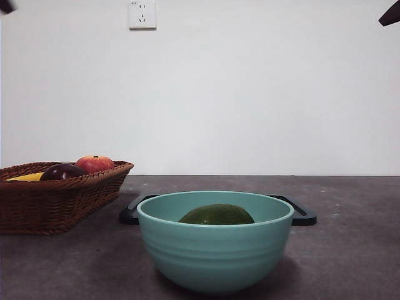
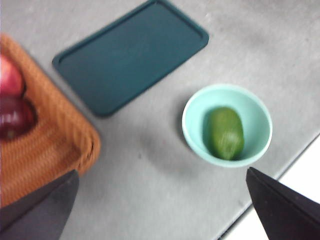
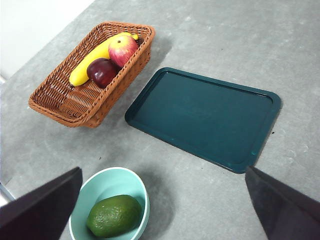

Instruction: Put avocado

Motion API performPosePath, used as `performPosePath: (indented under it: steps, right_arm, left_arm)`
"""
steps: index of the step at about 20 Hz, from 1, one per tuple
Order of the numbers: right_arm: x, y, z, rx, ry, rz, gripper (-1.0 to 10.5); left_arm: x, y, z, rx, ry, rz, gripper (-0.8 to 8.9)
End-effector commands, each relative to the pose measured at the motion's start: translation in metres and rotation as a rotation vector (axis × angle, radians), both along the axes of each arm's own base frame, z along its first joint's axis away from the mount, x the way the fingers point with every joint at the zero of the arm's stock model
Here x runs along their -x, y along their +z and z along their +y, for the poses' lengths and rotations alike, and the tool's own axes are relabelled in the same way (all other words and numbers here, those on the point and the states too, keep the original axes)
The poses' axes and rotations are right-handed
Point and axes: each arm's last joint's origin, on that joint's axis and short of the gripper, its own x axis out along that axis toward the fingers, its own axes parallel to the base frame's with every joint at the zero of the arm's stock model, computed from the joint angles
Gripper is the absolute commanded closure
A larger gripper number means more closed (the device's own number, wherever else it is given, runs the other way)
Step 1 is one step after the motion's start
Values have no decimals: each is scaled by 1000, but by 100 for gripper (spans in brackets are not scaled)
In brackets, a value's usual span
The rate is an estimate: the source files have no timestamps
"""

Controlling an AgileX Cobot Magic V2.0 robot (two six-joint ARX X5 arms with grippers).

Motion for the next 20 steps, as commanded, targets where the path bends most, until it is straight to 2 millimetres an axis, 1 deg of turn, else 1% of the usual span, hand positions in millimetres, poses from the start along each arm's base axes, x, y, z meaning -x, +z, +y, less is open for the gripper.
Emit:
performPosePath:
  steps: [1, 6, 9, 11, 14, 17, 20]
  right_arm:
    - [0, 6, 1, 1, 9, -26, 425]
    - [0, 2, 1, 15, 6, 10, 425]
    - [0, 2, 1, -3, 1, 29, 425]
    - [0, 2, 1, -6, 4, 32, 425]
    - [-1, 0, 4, -21, 39, 56, 442]
    - [-12, -7, 22, -33, 97, 133, 445]
    - [-28, -17, 51, 0, 147, 214, 445]
  left_arm:
    - [11, -5, 16, 79, 36, 6, 192]
    - [34, -10, 53, 234, 93, 2, 192]
    - [45, -9, 70, 289, 89, -29, 192]
    - [49, -9, 77, 308, 87, -40, 192]
    - [53, -9, 82, 330, 85, -53, 192]
    - [53, -9, 83, 331, 85, -54, 192]
    - [53, -9, 83, 331, 85, -53, 192]
